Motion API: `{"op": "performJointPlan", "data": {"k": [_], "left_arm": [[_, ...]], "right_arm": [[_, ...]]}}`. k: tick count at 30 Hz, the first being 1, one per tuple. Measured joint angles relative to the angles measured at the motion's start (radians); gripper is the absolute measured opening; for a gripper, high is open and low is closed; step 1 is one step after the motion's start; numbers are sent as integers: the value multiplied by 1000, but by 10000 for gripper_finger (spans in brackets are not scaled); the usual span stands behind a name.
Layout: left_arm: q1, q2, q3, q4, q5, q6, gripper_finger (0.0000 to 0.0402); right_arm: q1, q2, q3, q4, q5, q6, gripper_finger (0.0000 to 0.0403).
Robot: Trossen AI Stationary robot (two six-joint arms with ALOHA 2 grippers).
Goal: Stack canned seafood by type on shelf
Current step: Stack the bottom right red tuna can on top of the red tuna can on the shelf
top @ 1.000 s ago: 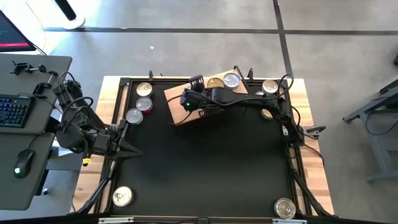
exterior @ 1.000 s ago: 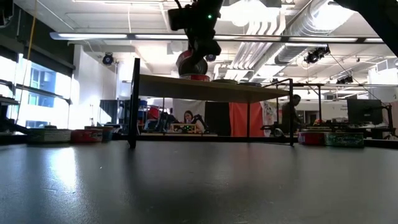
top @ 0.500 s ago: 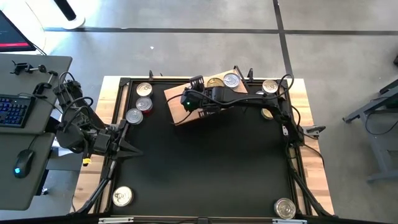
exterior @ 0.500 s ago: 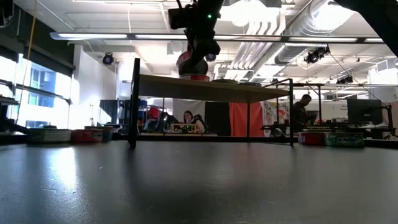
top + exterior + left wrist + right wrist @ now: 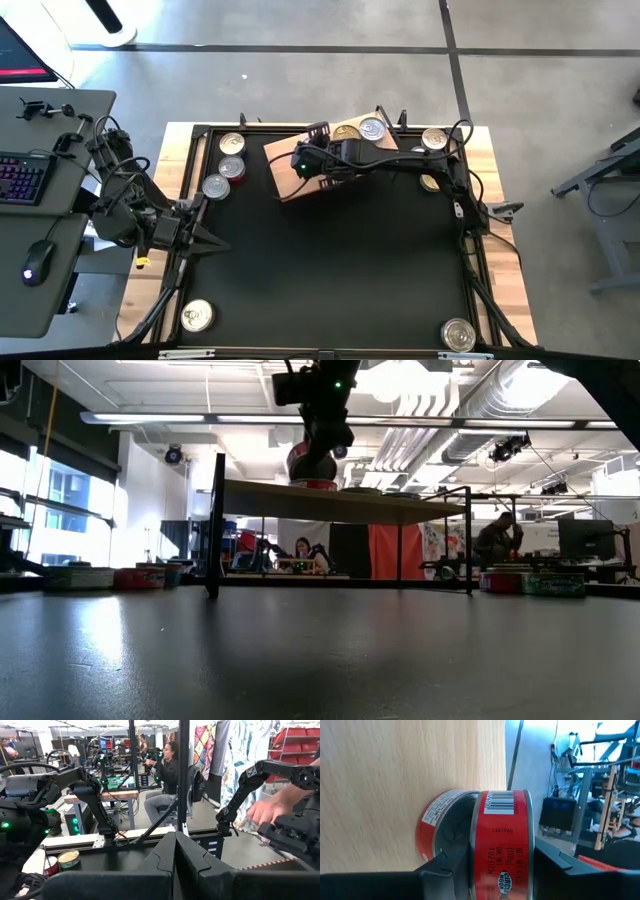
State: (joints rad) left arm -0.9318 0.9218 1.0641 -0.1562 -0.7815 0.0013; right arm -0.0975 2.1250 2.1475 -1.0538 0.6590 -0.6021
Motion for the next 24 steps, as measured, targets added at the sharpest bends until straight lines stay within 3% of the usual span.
{"op": "performJointPlan", "data": {"k": [6,17,24], "left_arm": [[0,0,0,-10,0,-17,0],[0,0,0,-30,0,-17,0],[0,0,0,-35,0,-16,0]], "right_arm": [[0,0,-1,-2,-35,30,169],[0,0,-2,-14,-64,47,267],[0,-4,-2,-64,-49,45,284]]}}
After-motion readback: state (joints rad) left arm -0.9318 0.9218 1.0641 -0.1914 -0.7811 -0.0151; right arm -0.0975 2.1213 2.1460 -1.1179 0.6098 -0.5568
